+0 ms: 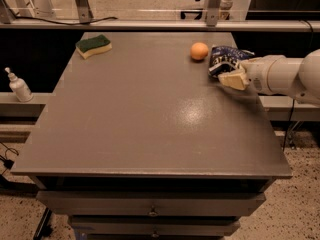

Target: Move blue chip bag near orange

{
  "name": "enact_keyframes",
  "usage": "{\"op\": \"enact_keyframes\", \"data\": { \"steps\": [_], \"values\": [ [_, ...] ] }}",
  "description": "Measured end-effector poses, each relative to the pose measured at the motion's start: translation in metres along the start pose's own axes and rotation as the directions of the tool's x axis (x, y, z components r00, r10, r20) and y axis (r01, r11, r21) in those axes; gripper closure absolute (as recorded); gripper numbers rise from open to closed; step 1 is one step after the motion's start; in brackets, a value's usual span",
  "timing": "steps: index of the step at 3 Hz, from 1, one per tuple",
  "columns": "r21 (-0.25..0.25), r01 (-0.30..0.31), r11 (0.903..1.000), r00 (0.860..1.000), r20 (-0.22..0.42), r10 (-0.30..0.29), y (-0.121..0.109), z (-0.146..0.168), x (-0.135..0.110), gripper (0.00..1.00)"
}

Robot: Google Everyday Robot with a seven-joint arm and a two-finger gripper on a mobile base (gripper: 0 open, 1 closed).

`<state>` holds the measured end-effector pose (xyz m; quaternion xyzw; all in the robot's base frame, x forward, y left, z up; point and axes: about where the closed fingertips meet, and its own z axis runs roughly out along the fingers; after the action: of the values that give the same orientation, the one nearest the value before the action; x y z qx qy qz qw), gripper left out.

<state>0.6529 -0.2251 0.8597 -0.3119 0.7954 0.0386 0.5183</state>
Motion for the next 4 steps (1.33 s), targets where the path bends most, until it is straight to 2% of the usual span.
{"op": "enact_keyframes", "data": {
  "steps": [1,2,3,4],
  "values": [
    [-0.004,0.005,1.0000,1.000,-0.002,-0.005,0.000,-0.003,-0.002,0.00],
    [-0.010,0.023,0.9997,1.000,0.007,-0.023,0.003,-0.011,-0.009,0.00],
    [-0.030,0.070,0.9971,0.997,0.037,-0.069,0.010,-0.039,-0.029,0.00],
    [-0.078,0.130,0.9885,0.990,0.068,-0.124,0.027,-0.084,-0.053,0.00]
  ]
}}
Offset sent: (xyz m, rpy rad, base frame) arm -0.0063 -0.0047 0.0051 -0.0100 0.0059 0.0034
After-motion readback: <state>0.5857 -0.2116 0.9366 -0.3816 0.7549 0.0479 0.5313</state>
